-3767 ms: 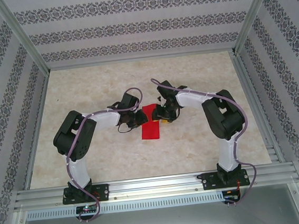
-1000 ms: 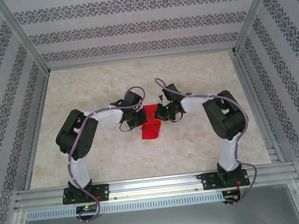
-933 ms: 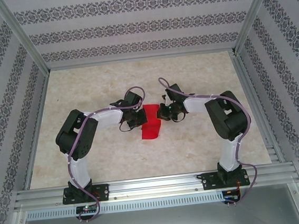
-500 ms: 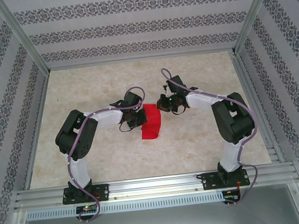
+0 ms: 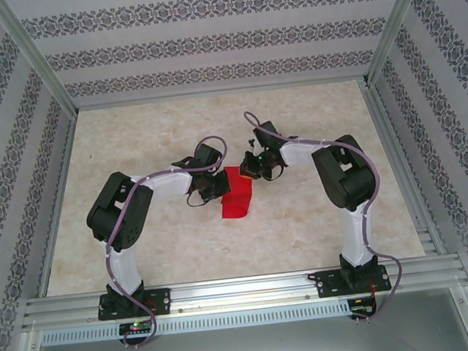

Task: Fold a paper plane with a square sheet of paper (pick it up from the middle)
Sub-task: Fold the square sheet of paper in half at the center of the table.

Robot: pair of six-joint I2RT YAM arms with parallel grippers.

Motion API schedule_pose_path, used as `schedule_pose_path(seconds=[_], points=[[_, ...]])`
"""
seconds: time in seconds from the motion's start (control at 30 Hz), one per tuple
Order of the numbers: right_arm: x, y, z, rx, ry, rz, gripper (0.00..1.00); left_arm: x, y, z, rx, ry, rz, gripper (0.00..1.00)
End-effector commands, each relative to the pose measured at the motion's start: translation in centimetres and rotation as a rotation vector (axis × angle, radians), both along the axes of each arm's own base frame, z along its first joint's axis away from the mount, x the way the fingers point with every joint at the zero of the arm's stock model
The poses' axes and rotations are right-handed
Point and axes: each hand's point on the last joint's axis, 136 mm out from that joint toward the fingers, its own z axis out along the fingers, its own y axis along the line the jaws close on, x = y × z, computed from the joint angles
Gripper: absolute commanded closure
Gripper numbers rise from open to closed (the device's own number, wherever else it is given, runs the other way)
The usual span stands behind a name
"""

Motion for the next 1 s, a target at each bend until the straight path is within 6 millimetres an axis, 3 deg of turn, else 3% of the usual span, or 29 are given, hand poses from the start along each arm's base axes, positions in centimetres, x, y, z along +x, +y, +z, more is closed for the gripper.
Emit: schedule_pose_path(seconds=[0.0, 0.2, 0.37, 0.43, 0.53, 0.73, 0.97], points=[[1.4, -3.1, -1.7, -0.066, -0.01, -0.058, 1.0, -7.8, 7.0, -8.1, 0.33, 0.288, 0.014, 1.0], [4.3, -5.7, -1.0, -0.116, -0.063, -0.102, 1.0, -8.0, 7.0, -8.2, 0.328, 0.29, 0.014, 1.0], [4.9, -5.6, 3.7, -0.09, -0.217, -0.104, 1.0, -7.7, 6.8, -8.2, 0.324, 0.285, 0.014, 1.0], [3.8, -5.0, 5.2, -0.067, -0.24, -0.087, 1.0, -7.7, 6.8, -8.2, 0.324, 0.284, 0.013, 1.0], [0.7, -3.4, 5.9, -0.026, -0.211, -0.045, 1.0, -7.7, 6.8, -8.3, 0.326, 0.283, 0.013, 1.0], [-5.3, 0.3, 4.7, 0.045, -0.079, 0.022, 1.0, -7.7, 6.6, -8.4, 0.324, 0.279, 0.009, 1.0], [-8.1, 2.3, 2.0, 0.032, 0.01, 0.092, 1.0, -7.6, 6.5, -8.3, 0.324, 0.274, 0.011, 1.0]])
